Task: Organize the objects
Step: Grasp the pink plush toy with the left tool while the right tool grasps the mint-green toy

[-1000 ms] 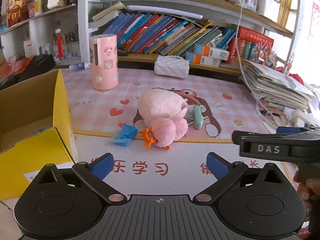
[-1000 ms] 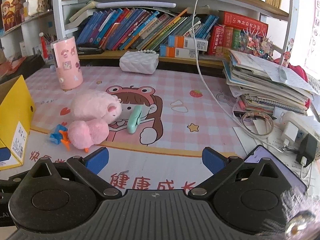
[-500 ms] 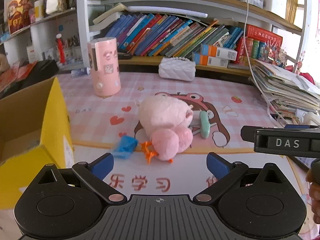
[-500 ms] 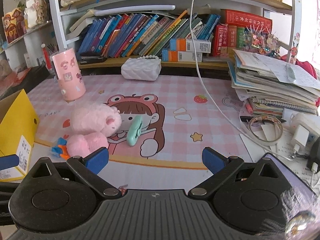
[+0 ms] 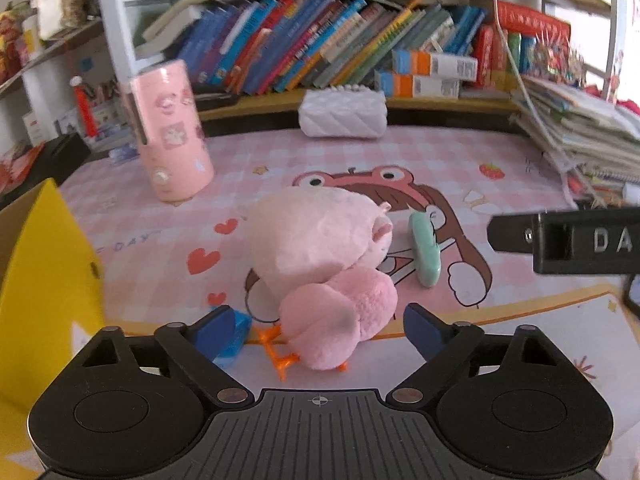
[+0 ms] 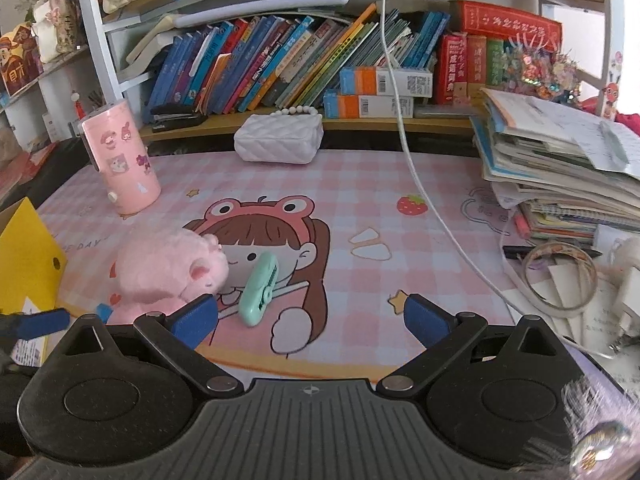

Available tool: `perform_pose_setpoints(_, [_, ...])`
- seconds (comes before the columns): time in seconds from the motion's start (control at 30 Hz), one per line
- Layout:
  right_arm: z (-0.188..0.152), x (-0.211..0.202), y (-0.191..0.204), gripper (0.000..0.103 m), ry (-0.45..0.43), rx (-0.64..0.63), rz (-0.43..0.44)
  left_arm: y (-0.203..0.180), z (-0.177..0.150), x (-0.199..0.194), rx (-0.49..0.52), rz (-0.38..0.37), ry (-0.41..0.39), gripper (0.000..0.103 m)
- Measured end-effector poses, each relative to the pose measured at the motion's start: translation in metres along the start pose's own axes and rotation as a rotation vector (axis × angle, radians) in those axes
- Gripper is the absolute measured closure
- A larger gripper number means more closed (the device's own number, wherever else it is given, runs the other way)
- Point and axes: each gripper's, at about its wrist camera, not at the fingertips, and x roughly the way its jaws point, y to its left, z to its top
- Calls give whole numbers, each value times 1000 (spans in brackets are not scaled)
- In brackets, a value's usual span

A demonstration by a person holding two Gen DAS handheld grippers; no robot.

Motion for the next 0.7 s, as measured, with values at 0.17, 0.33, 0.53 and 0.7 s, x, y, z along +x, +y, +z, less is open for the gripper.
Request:
perform_pose_setpoints(0.17, [8, 14, 0, 5, 14, -7, 20, -4, 3, 23, 28, -13, 37, 26])
perform_pose_setpoints(0.33, [14, 24, 2, 5, 23, -22, 33, -7, 3, 35, 33, -25, 59, 38])
perform_pose_setpoints(0.53, [16, 33, 5, 5, 43, -30, 47, -1, 2, 25, 4, -54, 67, 39])
perform_pose_setpoints(0.7, [17, 46, 8, 5, 65, -43, 50, 14, -6, -5, -60, -63, 58, 39])
